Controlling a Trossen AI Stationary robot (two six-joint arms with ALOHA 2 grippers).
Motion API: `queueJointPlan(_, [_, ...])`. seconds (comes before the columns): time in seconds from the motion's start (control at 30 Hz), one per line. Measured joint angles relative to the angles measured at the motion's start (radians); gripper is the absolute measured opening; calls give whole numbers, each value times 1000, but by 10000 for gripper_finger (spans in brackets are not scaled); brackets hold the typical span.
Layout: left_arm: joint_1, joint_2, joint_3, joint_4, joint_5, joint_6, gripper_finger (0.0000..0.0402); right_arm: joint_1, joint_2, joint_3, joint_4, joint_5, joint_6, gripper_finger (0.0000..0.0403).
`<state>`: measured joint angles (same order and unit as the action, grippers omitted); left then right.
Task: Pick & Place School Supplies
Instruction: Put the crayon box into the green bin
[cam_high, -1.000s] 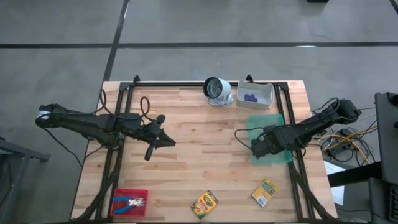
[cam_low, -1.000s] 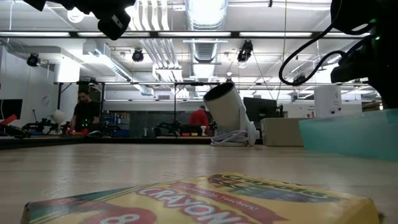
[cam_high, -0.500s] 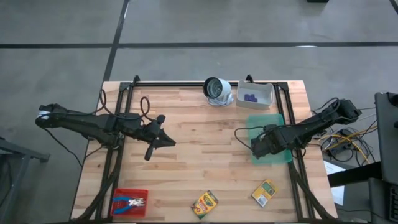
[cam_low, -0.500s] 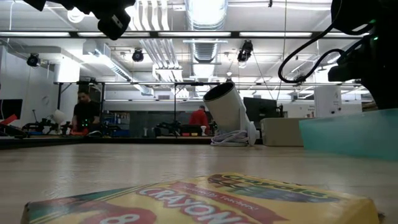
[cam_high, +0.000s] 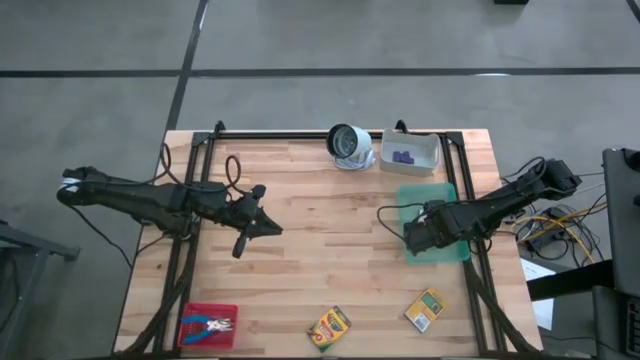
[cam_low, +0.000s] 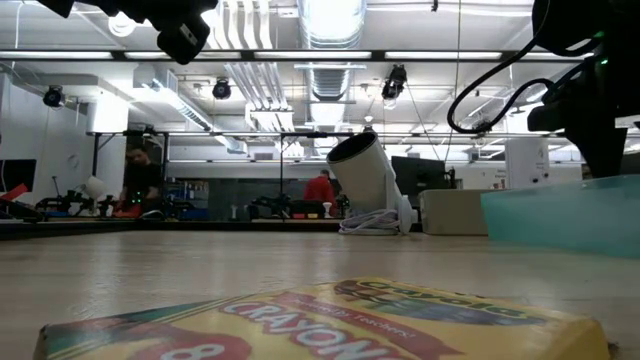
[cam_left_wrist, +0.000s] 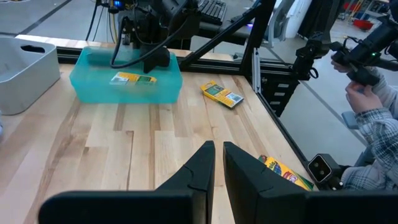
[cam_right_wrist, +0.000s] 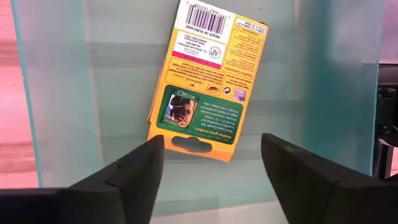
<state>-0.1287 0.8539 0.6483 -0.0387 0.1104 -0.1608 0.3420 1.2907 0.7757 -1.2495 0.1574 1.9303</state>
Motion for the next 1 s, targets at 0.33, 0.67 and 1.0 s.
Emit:
queueJointPlan(0.33, [0, 0, 0, 0, 0, 0, 37, 0, 0, 0, 19, 0, 32, 299])
queueJointPlan(0.67, [0, 0, 0, 0, 0, 0, 37, 0, -1, 0, 172, 0, -345, 289])
queueJointPlan(1.0, [0, 0, 0, 0, 0, 0, 37, 27, -4, 1, 316, 237, -637, 273])
